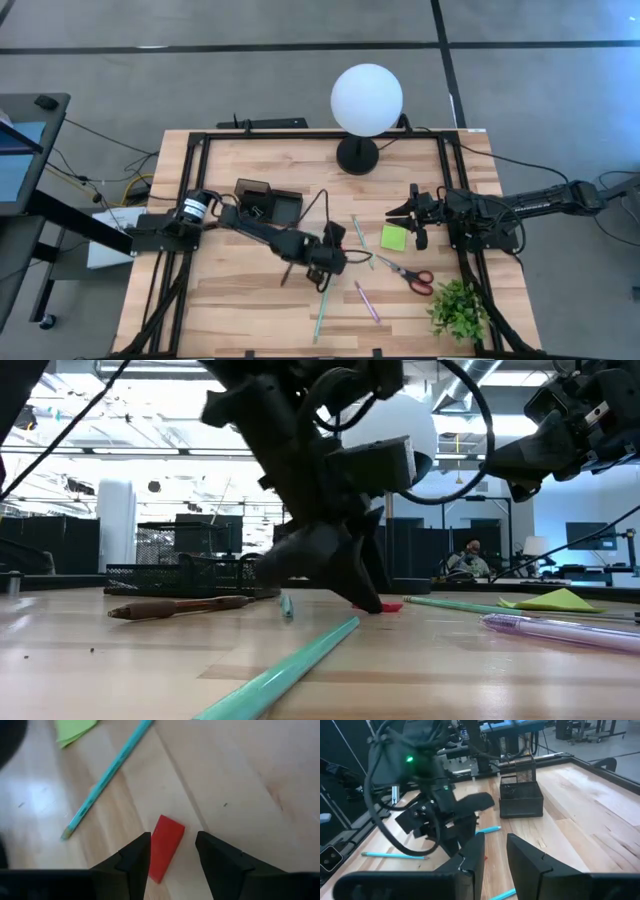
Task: Pick and place office supplies into organizer
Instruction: Put the red eraser into the black desk organizer
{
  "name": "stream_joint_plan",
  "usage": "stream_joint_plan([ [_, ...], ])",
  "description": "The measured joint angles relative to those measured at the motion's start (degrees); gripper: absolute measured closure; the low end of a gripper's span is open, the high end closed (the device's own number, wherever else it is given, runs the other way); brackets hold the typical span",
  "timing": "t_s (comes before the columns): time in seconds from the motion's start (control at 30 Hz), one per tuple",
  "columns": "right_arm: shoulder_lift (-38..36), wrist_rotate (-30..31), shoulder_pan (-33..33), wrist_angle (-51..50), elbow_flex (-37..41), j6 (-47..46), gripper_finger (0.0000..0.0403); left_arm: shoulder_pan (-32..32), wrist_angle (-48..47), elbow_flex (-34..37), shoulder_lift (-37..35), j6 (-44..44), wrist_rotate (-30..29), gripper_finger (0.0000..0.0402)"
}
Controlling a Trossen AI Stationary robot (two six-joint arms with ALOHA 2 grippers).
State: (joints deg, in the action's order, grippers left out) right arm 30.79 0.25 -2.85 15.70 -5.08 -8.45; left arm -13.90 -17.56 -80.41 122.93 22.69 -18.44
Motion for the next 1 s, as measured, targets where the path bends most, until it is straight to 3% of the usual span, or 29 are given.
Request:
stream_joint_plan([
  [0.2,0.0,0.0,0.0,0.0,0.0,0.0,0.0326,4.8,-2.0,-2.4,0.1,9.0,12.1,0.0257],
  [0.3,0.0,0.0,0.0,-0.3,0.0,0.0,0.0326,6.0,-4.3,-3.9,0.3,10.5,15.5,0.0269],
  [0.57,0.0,0.0,0.0,-0.3,0.0,1.4,0.0326,7.3,-6.5,-4.9,0.4,12.8,13.0,0.0280],
  [0.73,0.0,0.0,0.0,-0.3,0.0,1.4,0.0326,7.0,-5.8,-4.9,0.4,14.0,10.2,0.0266],
  [1.0,0.0,0.0,0.0,-0.2,0.0,1.4,0.0326,7.6,-6.9,-5.0,0.3,14.8,12.4,0.0235],
])
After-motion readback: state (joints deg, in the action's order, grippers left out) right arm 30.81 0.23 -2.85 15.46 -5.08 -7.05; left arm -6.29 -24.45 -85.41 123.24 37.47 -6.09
